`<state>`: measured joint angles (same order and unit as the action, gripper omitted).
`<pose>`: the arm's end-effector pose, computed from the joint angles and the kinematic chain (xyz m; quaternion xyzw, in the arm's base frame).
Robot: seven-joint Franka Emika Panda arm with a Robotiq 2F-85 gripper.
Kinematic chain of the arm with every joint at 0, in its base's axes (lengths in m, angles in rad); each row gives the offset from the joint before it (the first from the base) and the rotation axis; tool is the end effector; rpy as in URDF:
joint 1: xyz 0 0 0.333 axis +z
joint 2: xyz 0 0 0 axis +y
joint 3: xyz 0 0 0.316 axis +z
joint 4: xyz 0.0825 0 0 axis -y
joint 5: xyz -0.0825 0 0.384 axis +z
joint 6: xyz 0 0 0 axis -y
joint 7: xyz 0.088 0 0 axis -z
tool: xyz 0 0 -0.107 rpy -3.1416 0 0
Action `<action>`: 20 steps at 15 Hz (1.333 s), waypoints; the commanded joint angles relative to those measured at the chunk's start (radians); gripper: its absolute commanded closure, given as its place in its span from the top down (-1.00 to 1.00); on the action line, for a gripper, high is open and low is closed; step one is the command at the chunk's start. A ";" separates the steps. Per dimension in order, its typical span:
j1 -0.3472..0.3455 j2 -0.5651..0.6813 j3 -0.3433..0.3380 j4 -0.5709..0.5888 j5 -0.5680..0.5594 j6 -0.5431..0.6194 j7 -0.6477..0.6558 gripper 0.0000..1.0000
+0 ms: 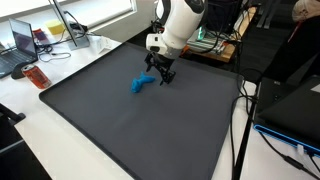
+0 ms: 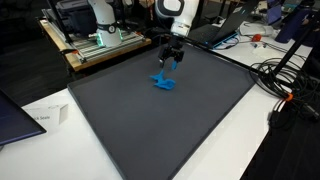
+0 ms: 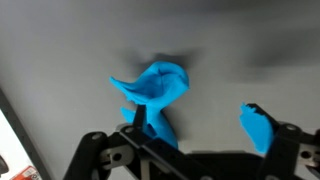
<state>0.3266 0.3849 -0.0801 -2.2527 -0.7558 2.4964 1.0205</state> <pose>0.5072 0.1302 0.1799 0.9724 -0.0601 0.0715 0.2140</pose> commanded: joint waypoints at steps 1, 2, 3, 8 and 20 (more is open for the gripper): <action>-0.039 -0.091 0.001 -0.138 -0.092 0.133 0.049 1.00; -0.049 -0.106 -0.001 -0.164 -0.112 0.175 0.046 1.00; -0.060 -0.116 -0.002 -0.185 -0.132 0.213 0.042 1.00; -0.097 -0.155 -0.046 -0.271 -0.194 0.414 0.003 1.00; -0.353 -0.119 -0.004 -0.390 -0.163 0.784 -0.265 1.00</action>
<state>0.0648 0.2608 -0.1261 -2.6001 -0.9268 3.1923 0.8310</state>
